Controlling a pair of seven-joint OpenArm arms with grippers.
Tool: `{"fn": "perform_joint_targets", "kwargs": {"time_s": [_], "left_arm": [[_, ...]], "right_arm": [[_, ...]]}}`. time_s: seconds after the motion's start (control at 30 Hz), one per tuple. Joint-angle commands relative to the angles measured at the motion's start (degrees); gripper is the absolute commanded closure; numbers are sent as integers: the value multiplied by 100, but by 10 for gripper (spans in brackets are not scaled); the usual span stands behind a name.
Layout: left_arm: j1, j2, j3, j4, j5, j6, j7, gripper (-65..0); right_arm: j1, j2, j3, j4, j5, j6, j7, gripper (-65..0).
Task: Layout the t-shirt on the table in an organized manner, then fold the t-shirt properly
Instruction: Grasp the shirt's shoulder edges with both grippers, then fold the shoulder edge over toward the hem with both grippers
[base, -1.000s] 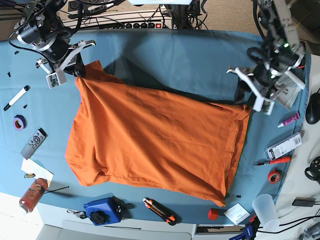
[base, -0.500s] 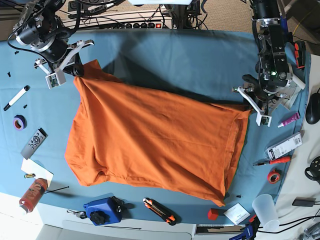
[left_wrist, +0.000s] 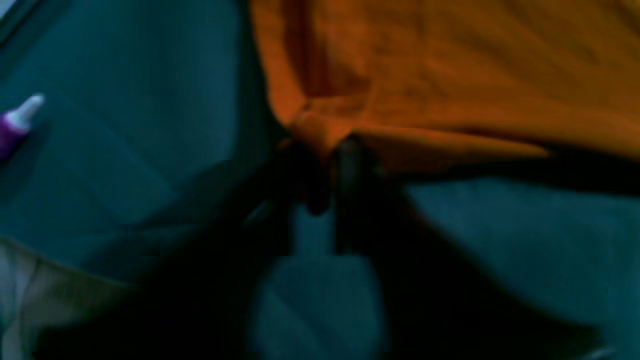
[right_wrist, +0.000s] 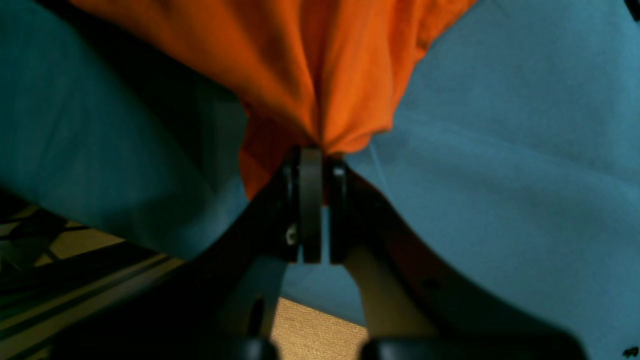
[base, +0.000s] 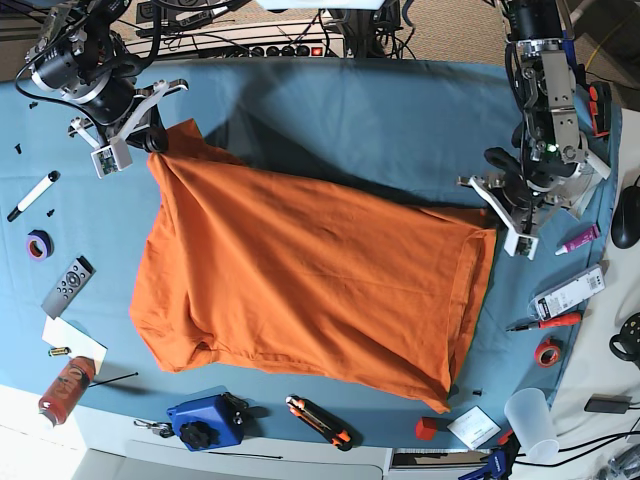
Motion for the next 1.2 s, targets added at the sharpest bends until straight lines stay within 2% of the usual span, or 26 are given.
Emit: {"fn": "perform_joint_targets", "kwargs": {"time_s": [0.0, 0.17, 0.27, 0.4, 0.47, 0.57, 0.6, 0.67, 0.8, 0.87, 1.0, 1.17], "left_arm": [[-74, -61, -20, 83, -55, -7, 72, 0], [-68, -59, -20, 136, -63, 92, 970, 0], [-31, -59, -66, 363, -107, 352, 1134, 0], [-24, -59, -378, 778, -487, 348, 1375, 0], [-24, -59, -592, 907, -739, 212, 1661, 0], [44, -61, -903, 920, -1130, -33, 1864, 0], [90, -61, -1001, 920, -1257, -31, 1864, 0], [184, -59, -1215, 920, -1499, -33, 1862, 0], [208, -59, -1578, 920, -1749, -249, 1526, 0], [210, -59, -1589, 903, -1779, -334, 1246, 0], [140, -105, -1381, 695, -1766, -337, 1132, 0], [-179, -103, -1069, 323, -1438, -332, 730, 0]], "right_arm": [[2, 70, 37, 101, 9, 28, 146, 0], [133, 221, 39, 101, -437, 37, 909, 0], [330, 306, 39, 101, -444, 33, 984, 0], [461, 302, 44, 101, -411, 35, 1322, 0], [461, 304, 44, 101, -413, 35, 1145, 0], [457, 302, 44, 101, -337, 199, 372, 0], [457, 304, 44, 101, -262, 299, 184, 0], [446, 306, 44, 101, -181, 321, 291, 0], [538, 306, 42, -199, -450, 415, 1390, 0], [820, 306, 33, -717, -658, 424, 1464, 0], [1611, 308, 35, -2133, -579, 428, 1644, 0], [2594, 356, 33, -3434, -540, 524, 1635, 0]]}}
